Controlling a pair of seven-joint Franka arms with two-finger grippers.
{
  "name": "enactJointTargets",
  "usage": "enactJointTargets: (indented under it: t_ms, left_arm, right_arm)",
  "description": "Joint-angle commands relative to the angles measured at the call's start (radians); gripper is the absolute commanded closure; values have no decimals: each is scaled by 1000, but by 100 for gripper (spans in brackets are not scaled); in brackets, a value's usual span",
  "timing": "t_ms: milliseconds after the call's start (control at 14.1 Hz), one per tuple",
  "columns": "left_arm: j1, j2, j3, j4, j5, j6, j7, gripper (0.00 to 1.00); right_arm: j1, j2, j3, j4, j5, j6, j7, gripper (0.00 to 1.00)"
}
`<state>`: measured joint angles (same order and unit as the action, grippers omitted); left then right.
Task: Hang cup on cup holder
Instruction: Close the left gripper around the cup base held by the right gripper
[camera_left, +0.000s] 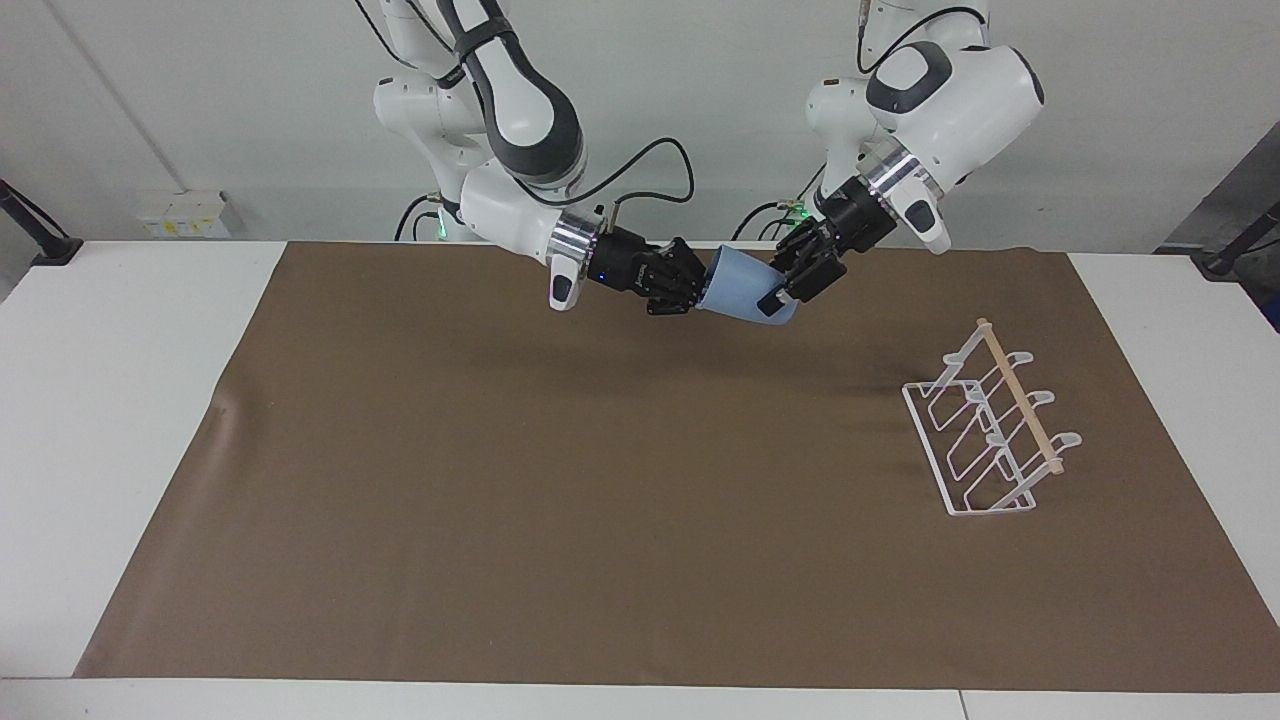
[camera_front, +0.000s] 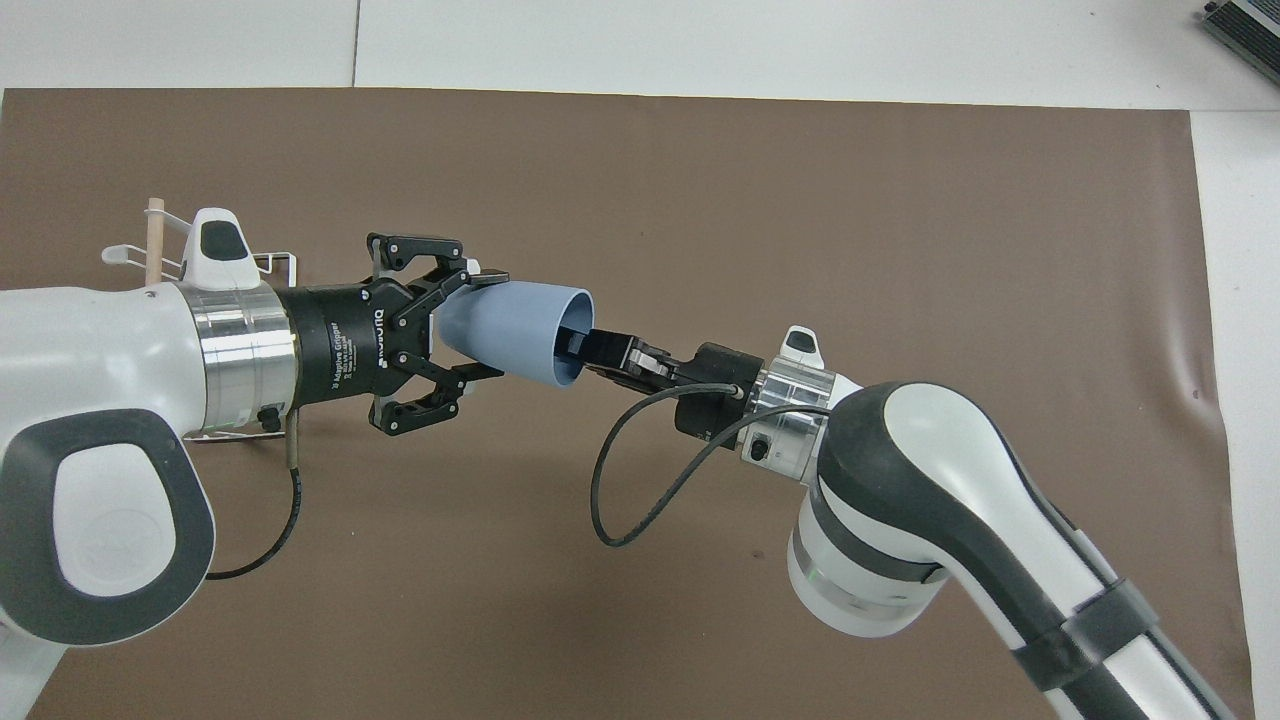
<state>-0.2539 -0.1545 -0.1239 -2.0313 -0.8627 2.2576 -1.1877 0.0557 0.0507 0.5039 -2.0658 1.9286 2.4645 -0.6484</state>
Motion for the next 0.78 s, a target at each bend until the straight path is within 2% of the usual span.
enactJointTargets:
  t_ms: [0, 213, 356, 427, 711]
  left_arm:
    - [-13, -11, 7, -27, -9, -4, 3, 100]
    - [-13, -11, 7, -27, -9, -4, 3, 100]
    - [-10, -11, 7, -27, -9, -4, 3, 100]
    - [-8, -11, 7, -27, -9, -4, 3, 100]
    - [-2, -11, 7, -27, -9, -4, 2, 100]
  right_arm:
    - [-13, 1, 15, 21, 36, 36, -23, 100]
    - [-13, 3, 15, 19, 35, 48, -22, 98]
    - [-7, 3, 16, 19, 35, 80, -13, 9]
    - [-2, 4, 16, 19, 35, 94, -14, 0]
    - [-2, 6, 16, 19, 35, 96, -14, 0]
